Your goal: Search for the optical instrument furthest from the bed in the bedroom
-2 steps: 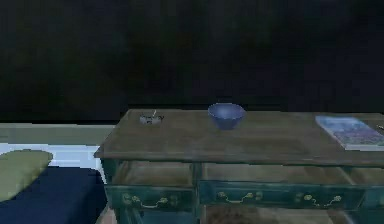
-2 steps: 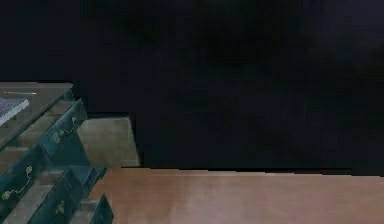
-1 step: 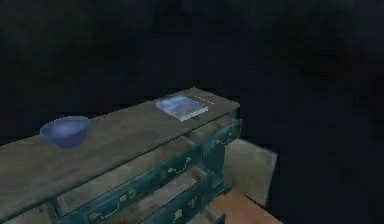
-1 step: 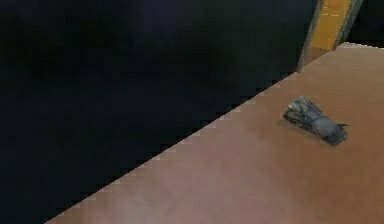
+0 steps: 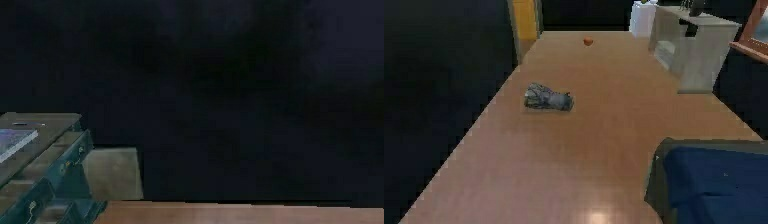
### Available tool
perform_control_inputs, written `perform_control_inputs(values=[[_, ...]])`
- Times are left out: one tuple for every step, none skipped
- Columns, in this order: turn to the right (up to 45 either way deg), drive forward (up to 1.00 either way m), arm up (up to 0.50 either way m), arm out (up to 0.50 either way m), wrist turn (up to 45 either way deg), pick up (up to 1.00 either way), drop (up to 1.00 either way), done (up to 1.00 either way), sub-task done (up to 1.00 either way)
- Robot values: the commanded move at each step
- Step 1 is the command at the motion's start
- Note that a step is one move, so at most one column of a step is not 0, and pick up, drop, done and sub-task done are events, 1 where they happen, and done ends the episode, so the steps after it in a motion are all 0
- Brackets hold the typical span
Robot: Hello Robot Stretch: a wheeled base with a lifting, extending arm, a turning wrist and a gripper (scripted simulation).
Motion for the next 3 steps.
perform_control_inputs(values=[[45.0, 0.0, 0.0, 0.0, 0.0, 0.0, 0.0, 0.0, 0.0], [27.0, 0.0, 0.0, 0.0, 0.0, 0.0, 0.0, 0.0, 0.0], [0.0, 1.0, 0.0, 0.0, 0.0, 0.0, 0.0, 0.0, 0.0]])
